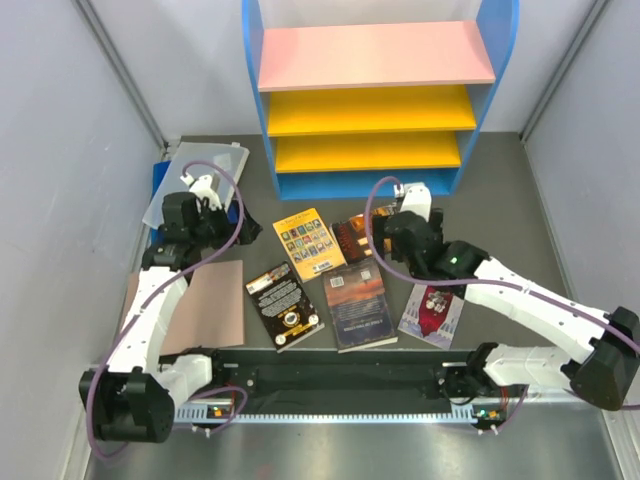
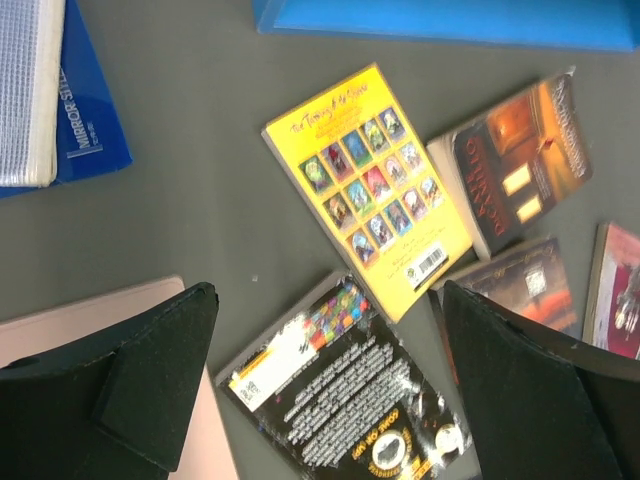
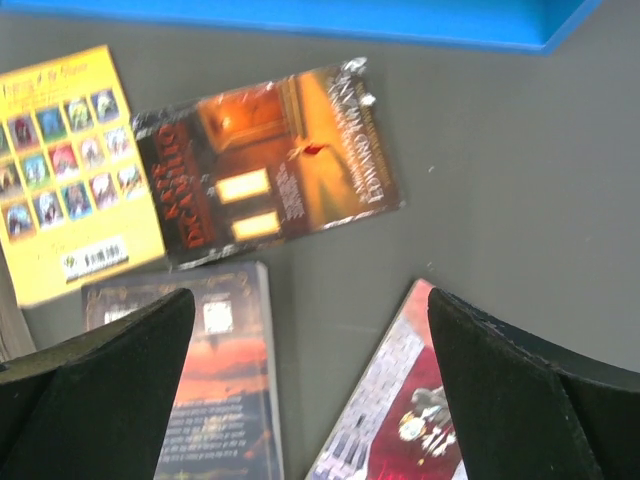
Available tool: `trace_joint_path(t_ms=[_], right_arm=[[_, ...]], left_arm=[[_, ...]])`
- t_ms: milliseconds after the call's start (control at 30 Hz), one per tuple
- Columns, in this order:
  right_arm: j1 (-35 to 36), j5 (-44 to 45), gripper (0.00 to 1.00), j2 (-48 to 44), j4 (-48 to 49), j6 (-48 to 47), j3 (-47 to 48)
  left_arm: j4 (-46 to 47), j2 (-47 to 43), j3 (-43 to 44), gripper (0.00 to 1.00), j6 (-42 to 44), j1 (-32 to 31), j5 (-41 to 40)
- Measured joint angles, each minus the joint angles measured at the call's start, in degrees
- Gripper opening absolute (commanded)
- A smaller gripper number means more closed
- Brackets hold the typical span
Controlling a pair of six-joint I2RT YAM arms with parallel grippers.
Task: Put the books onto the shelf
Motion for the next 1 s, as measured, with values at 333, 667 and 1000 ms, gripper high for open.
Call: trace_joint_path(t_ms=[333, 667, 1000], right_arm=[[2.32, 0.09, 1.0, -1.55, 0.48, 2.64, -3.76], [0.13, -5.29, 1.0, -1.77, -0.24, 6.29, -8.83], [-18.38, -36.52, 1.0, 0.17, 15.13, 7.21, -27.54]], left_arm=[[-9.68, 8.37, 7.34, 0.99, 5.01, -10.38, -5.2], [-9.6, 18.21, 10.19, 0.0, 3.58, -31.06, -9.84], [-8.37, 31.76, 13.18, 0.0, -2.36, -42.88, -14.88]])
